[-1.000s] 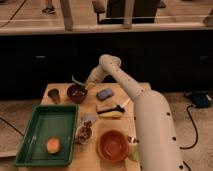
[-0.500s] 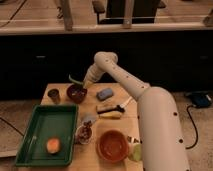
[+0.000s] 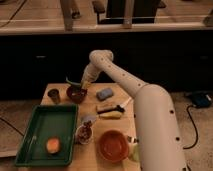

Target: Place pepper in purple bowl

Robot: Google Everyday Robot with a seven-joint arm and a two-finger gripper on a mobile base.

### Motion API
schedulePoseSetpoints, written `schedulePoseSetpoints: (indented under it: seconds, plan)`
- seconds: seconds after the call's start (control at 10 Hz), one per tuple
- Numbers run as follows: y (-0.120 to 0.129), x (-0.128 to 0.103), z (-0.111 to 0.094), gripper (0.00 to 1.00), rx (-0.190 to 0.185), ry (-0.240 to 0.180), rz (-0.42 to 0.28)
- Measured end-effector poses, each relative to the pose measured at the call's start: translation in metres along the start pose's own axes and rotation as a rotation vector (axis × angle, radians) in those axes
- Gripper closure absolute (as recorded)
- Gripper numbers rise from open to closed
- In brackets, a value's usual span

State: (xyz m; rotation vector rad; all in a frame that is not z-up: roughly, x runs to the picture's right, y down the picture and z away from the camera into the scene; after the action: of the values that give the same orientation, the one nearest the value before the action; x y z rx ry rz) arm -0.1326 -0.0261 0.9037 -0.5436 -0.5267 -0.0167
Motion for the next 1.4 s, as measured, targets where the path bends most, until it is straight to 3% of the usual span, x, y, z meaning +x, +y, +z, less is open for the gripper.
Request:
schedulePoseSetpoints:
  seconds: [0.3,0.9,1.0,1.1,1.4]
  plan:
    - [0.002,-0.005,0.001,0.98,-0.016,0.016,-0.032]
    - [0.003,-0.015,0.009,0.39,-0.071,0.043,-0.061]
    - [0.003,-0.017,0.011,0.25,-0.079,0.045,-0.063]
    - [0.003,-0.019,0.013,0.21,-0.085,0.047,-0.065]
    - [0.004,-0.022,0.015,0.2,-0.094,0.049,-0.066]
